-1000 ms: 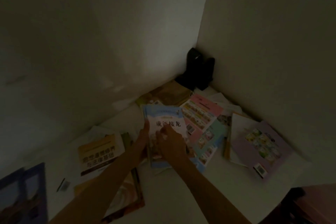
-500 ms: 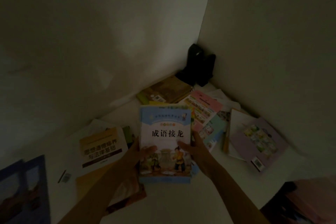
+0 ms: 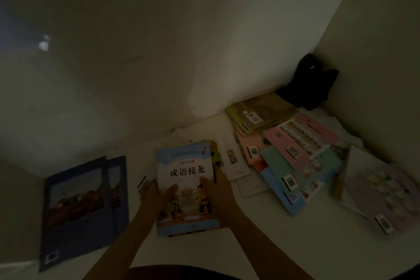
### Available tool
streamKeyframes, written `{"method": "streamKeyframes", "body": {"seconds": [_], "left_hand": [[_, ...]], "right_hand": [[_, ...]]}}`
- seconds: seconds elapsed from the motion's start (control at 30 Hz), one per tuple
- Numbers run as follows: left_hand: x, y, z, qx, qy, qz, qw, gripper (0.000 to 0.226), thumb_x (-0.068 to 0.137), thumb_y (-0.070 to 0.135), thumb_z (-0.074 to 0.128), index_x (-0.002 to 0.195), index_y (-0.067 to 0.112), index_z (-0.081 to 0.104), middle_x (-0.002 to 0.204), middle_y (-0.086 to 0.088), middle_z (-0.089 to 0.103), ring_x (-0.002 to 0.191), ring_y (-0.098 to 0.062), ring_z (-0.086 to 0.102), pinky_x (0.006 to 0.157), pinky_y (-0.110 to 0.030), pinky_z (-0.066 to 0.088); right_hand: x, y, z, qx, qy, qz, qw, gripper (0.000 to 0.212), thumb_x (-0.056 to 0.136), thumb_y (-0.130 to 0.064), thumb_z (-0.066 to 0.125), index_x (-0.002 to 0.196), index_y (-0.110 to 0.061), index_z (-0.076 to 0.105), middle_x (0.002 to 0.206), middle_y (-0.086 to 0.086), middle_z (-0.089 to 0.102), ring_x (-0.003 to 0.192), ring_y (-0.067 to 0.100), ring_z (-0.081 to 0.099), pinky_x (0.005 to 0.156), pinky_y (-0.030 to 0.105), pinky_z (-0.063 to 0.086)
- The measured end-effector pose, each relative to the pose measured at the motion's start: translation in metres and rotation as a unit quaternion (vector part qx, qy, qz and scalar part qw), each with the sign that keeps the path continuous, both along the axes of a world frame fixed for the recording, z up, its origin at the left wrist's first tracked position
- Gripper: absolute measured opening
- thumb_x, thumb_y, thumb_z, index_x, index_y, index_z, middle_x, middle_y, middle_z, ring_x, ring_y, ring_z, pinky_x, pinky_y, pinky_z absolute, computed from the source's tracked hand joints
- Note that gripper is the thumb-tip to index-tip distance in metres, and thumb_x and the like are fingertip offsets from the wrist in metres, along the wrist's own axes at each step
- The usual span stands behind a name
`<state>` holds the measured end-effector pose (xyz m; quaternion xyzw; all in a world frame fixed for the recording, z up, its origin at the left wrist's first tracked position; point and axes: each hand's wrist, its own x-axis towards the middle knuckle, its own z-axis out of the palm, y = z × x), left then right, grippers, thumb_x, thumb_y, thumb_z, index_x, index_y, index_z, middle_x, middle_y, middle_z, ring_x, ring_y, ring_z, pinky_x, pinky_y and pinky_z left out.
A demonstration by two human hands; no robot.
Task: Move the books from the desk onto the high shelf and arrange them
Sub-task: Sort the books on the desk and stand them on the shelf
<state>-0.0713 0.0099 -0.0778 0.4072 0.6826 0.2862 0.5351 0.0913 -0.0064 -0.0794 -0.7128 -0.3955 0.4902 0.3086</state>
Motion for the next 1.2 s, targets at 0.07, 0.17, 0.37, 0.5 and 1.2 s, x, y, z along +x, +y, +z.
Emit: {"method": "streamKeyframes", "body": {"seconds": [0.07, 0.17, 0.37, 0.5, 1.2], "left_hand": [[-0.010, -0.003, -0.021, -0.014, 0.023, -0.022, 0.999, 0.096, 0.053, 0.048, 0.086, 0.127, 0.001, 0.049, 0.123, -0.023, 0.057, 0.110, -0.038, 0.058, 0.090, -0.051, 0.049], [-0.008, -0.005, -0.014, -0.063, -0.062, 0.011, 0.996, 0.098, 0.066, 0.034, 0.083, 0.141, 0.008, 0.026, 0.135, -0.021, 0.046, 0.117, -0.037, 0.052, 0.095, -0.053, 0.046], [-0.016, 0.006, -0.040, -0.095, -0.065, 0.047, 0.992, 0.116, 0.031, 0.071, 0.079, 0.124, 0.006, 0.054, 0.119, -0.016, 0.062, 0.104, -0.031, 0.061, 0.090, -0.046, 0.052], [-0.009, 0.012, -0.027, -0.153, -0.121, 0.039, 0.980, 0.076, 0.056, 0.045, 0.086, 0.114, 0.001, 0.062, 0.111, -0.019, 0.066, 0.097, -0.031, 0.065, 0.085, -0.041, 0.054], [-0.057, -0.079, 0.127, 0.121, -0.133, 0.081, 0.980, 0.047, 0.072, 0.031, 0.077, 0.110, 0.013, 0.058, 0.119, -0.015, 0.062, 0.103, -0.029, 0.061, 0.090, -0.043, 0.050]], "right_hand": [[-0.004, -0.004, -0.010, -0.065, -0.192, 0.018, 0.979, 0.057, 0.090, -0.041, 0.056, 0.136, -0.012, 0.039, 0.136, 0.015, 0.035, 0.123, 0.034, 0.040, 0.100, 0.043, 0.041], [0.005, -0.010, -0.017, -0.112, -0.155, -0.040, 0.981, 0.085, 0.080, -0.056, 0.062, 0.144, -0.014, 0.025, 0.145, 0.016, 0.022, 0.132, 0.037, 0.026, 0.106, 0.045, 0.030], [0.015, 0.002, -0.027, -0.152, 0.047, -0.106, 0.982, 0.103, 0.060, -0.063, 0.075, 0.137, -0.008, 0.035, 0.135, 0.013, 0.047, 0.114, 0.029, 0.054, 0.092, 0.041, 0.050], [0.015, 0.011, -0.027, -0.152, 0.141, -0.129, 0.970, 0.090, 0.055, -0.059, 0.082, 0.122, -0.006, 0.054, 0.114, 0.012, 0.065, 0.092, 0.024, 0.066, 0.068, 0.029, 0.059], [-0.023, -0.055, 0.119, 0.092, 0.247, 0.091, 0.960, 0.051, 0.068, -0.037, 0.074, 0.111, -0.012, 0.061, 0.110, 0.010, 0.068, 0.091, 0.023, 0.069, 0.085, 0.044, 0.055]]}}
